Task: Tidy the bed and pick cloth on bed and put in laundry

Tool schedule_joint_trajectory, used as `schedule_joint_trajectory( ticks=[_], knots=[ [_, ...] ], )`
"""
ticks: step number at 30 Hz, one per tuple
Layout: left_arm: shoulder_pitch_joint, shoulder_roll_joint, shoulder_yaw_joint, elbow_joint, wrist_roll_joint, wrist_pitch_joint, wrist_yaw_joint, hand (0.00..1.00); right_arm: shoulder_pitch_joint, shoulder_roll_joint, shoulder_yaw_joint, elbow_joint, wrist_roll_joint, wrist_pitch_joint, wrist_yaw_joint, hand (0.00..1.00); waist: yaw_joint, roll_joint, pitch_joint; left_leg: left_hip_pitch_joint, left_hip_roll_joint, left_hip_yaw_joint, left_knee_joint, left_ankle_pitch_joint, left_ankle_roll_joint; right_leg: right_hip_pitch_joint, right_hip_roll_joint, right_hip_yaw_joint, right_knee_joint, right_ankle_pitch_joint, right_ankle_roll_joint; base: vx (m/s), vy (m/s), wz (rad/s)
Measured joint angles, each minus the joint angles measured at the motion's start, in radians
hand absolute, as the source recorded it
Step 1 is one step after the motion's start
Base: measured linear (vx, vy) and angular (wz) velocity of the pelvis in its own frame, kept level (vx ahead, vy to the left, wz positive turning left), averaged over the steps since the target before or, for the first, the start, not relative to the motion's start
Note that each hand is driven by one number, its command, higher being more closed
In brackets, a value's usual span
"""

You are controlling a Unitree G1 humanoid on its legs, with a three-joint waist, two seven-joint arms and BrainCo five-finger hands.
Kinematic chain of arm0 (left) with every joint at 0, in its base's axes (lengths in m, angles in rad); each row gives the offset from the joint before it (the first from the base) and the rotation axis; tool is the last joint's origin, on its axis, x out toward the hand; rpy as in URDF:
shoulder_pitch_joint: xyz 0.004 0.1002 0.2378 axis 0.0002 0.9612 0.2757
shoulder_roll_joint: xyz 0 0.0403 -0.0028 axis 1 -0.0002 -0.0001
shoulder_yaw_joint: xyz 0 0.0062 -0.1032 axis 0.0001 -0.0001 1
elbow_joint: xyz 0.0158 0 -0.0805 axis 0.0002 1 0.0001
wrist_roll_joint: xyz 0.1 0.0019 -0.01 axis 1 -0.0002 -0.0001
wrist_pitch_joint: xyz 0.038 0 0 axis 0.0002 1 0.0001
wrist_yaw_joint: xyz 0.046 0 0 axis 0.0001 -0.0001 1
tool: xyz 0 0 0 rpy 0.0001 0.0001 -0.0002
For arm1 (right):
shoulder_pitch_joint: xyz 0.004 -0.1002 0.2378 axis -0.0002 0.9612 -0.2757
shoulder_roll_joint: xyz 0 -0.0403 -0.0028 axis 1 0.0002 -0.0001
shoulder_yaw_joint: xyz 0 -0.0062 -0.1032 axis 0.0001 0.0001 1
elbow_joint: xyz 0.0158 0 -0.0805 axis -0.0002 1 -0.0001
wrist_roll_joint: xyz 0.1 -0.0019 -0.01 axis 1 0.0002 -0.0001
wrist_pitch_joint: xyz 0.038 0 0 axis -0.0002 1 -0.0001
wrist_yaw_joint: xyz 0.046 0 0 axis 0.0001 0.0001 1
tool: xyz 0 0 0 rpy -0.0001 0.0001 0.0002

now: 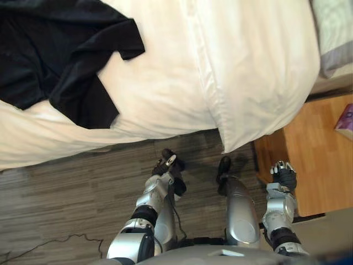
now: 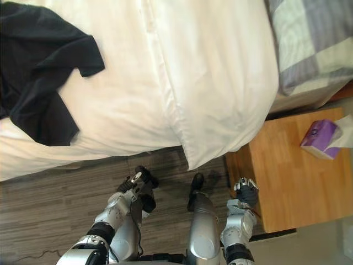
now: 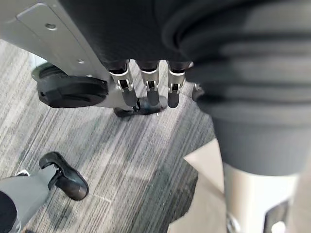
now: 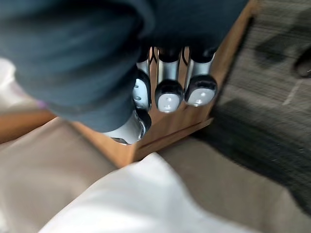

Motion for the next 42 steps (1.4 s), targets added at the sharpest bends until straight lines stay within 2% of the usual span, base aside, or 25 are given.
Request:
schedule_joint_trajectory(
  ticks=[2, 4, 7, 10, 14, 17, 18, 19, 21, 22, 24, 25, 27, 29, 32, 35, 38, 40, 42],
  knots=[
    [0.065, 0.025, 0.000, -0.002, 0.023, 0.007, -0.010, 0.00, 0.076, 0.002, 0.003, -0.133, -0.005, -0.046, -0.002, 1.00, 0.004, -0.022, -0.058, 0.058, -0.011, -0.016, -0.023, 0.003, 0.000, 0.079, -0.001, -0.035, -0.027, 0.005, 0.009, 0.16, -0.024, 0.25],
    [0.117, 0.036, -0.001, -0.003, 0.056, 0.012, -0.027, 0.00, 0.126, 0.003, 0.017, -0.282, -0.041, -0.081, -0.005, 1.00, 0.004, -0.030, -0.105, 0.096, -0.020, -0.034, -0.035, 0.000, -0.007, 0.126, -0.008, -0.059, -0.028, 0.005, 0.010, 0.20, -0.033, 0.29],
    [0.187, 0.067, -0.031, -0.003, 0.109, 0.032, -0.052, 0.00, 0.162, 0.003, 0.060, -0.503, -0.109, -0.092, 0.016, 1.00, 0.007, -0.033, -0.155, 0.142, -0.032, -0.085, -0.034, -0.011, -0.016, 0.202, -0.019, -0.099, -0.028, 0.002, 0.015, 0.16, -0.041, 0.41],
    [0.230, 0.090, -0.080, -0.005, 0.148, 0.037, -0.074, 0.00, 0.123, -0.003, 0.096, -0.595, -0.170, -0.052, 0.076, 1.00, 0.032, -0.031, -0.169, 0.162, -0.044, -0.134, -0.033, -0.014, -0.015, 0.251, -0.024, -0.128, -0.031, -0.001, 0.015, 0.10, -0.039, 0.42],
    [0.236, 0.116, -0.118, -0.002, 0.155, 0.025, -0.082, 0.00, -0.018, -0.024, 0.183, -0.590, -0.210, 0.011, 0.114, 1.00, 0.055, -0.026, -0.167, 0.154, -0.059, -0.167, -0.033, -0.008, -0.005, 0.275, -0.025, -0.146, -0.058, -0.002, 0.015, 0.02, -0.009, 0.26],
    [0.229, 0.124, -0.145, 0.001, 0.155, 0.001, -0.088, 0.00, -0.210, -0.065, 0.258, -0.528, -0.248, 0.059, 0.063, 1.00, 0.055, -0.001, -0.152, 0.107, -0.072, -0.204, -0.034, 0.011, 0.020, 0.262, -0.026, -0.174, -0.081, -0.002, 0.015, -0.05, 0.010, 0.36],
    [0.219, 0.125, -0.157, 0.003, 0.154, -0.007, -0.089, 0.00, -0.316, -0.075, 0.270, -0.468, -0.254, 0.084, 0.019, 1.00, 0.061, 0.013, -0.135, 0.091, -0.075, -0.216, -0.035, 0.019, 0.025, 0.247, -0.026, -0.174, -0.082, -0.003, 0.015, -0.09, 0.015, 0.29],
    [0.196, 0.121, -0.158, 0.011, 0.154, -0.019, -0.093, 0.00, -0.420, -0.079, 0.271, -0.408, -0.227, 0.107, -0.016, 1.00, 0.077, 0.028, -0.113, 0.069, -0.077, -0.222, -0.036, 0.023, 0.028, 0.227, -0.027, -0.174, -0.075, -0.011, 0.018, -0.12, 0.026, 0.24],
    [0.151, 0.114, -0.158, 0.042, 0.154, -0.024, -0.099, 0.00, -0.543, -0.084, 0.260, -0.339, -0.164, 0.122, -0.035, 1.00, 0.090, 0.052, -0.083, 0.027, -0.076, -0.236, -0.038, 0.035, 0.022, 0.181, -0.030, -0.175, -0.049, -0.016, 0.017, -0.12, 0.027, 0.22],
    [0.122, 0.111, -0.158, 0.065, 0.152, -0.037, -0.107, 0.00, -0.630, -0.086, 0.250, -0.282, -0.095, 0.132, -0.035, 1.00, 0.100, 0.070, -0.072, -0.026, -0.077, -0.250, -0.040, 0.050, 0.019, 0.121, -0.035, -0.184, -0.016, -0.024, 0.013, -0.14, 0.013, 0.32],
    [0.076, 0.107, -0.155, 0.096, 0.144, -0.053, -0.110, 0.00, -0.743, -0.090, 0.226, -0.200, -0.012, 0.146, -0.033, 1.00, 0.116, 0.087, -0.061, -0.104, -0.078, -0.264, -0.047, 0.073, 0.013, 0.030, -0.047, -0.189, 0.038, -0.034, 0.006, -0.10, 0.000, 0.30],
    [0.036, 0.094, -0.149, 0.104, 0.131, -0.066, -0.111, 0.00, -0.806, -0.101, 0.210, -0.163, 0.045, 0.159, -0.028, 1.00, 0.129, 0.101, -0.033, -0.150, -0.079, -0.273, -0.048, 0.090, 0.012, -0.024, -0.061, -0.196, 0.076, -0.040, -0.001, -0.05, 0.001, 0.20],
    [0.002, 0.066, -0.121, 0.101, 0.105, -0.078, -0.111, 0.00, -0.824, -0.104, 0.203, -0.163, 0.098, 0.164, -0.010, 1.00, 0.145, 0.106, -0.012, -0.188, -0.081, -0.272, -0.046, 0.101, 0.014, -0.075, -0.073, -0.195, 0.115, -0.053, 0.000, -0.03, 0.011, 0.16],
    [-0.025, 0.026, -0.063, 0.056, 0.089, -0.090, -0.111, 0.00, -0.824, -0.071, 0.226, -0.188, 0.146, 0.165, 0.018, 1.00, 0.144, 0.107, 0.011, -0.236, -0.089, -0.271, -0.039, 0.111, 0.018, -0.145, -0.104, -0.194, 0.182, -0.075, -0.007, 0.01, 0.019, 0.12],
    [-0.061, -0.018, -0.013, 0.011, 0.064, -0.092, -0.110, 0.00, -0.824, -0.019, 0.292, -0.249, 0.149, 0.166, 0.047, 1.00, 0.131, 0.109, 0.019, -0.292, -0.093, -0.268, -0.013, 0.112, 0.018, -0.219, -0.136, -0.189, 0.256, -0.110, -0.013, 0.00, 0.001, 0.07],
    [-0.088, -0.046, 0.022, -0.003, 0.027, -0.088, -0.110, 0.00, -0.802, 0.038, 0.377, -0.250, 0.149, 0.167, 0.063, 1.00, 0.107, 0.101, 0.026, -0.300, -0.093, -0.266, -0.008, 0.115, 0.014, -0.247, -0.151, -0.181, 0.306, -0.147, -0.020, -0.02, -0.042, 0.05],
    [-0.091, -0.071, 0.046, -0.001, 0.017, -0.083, -0.108, 0.00, -0.747, 0.086, 0.457, -0.249, 0.151, 0.168, 0.087, 1.00, 0.092, 0.100, 0.026, -0.305, -0.086, -0.255, 0.005, 0.115, 0.014, -0.259, -0.152, -0.172, 0.321, -0.158, -0.025, -0.01, -0.089, -0.05],
    [-0.091, -0.094, 0.046, 0.001, 0.005, -0.081, -0.106, 0.00, -0.665, 0.137, 0.536, -0.251, 0.160, 0.172, 0.130, 1.00, 0.075, 0.100, 0.026, -0.297, -0.080, -0.245, 0.013, 0.115, 0.013, -0.256, -0.152, -0.170, 0.323, -0.158, -0.025, 0.03, -0.117, -0.11],
    [-0.094, -0.106, 0.043, 0.001, -0.015, -0.081, -0.092, 0.00, -0.587, 0.171, 0.595, -0.248, 0.184, 0.199, 0.165, 1.00, 0.058, 0.099, 0.026, -0.279, -0.080, -0.238, 0.012, 0.110, 0.005, -0.244, -0.152, -0.165, 0.322, -0.158, -0.025, 0.05, -0.112, -0.12]
  ],
)
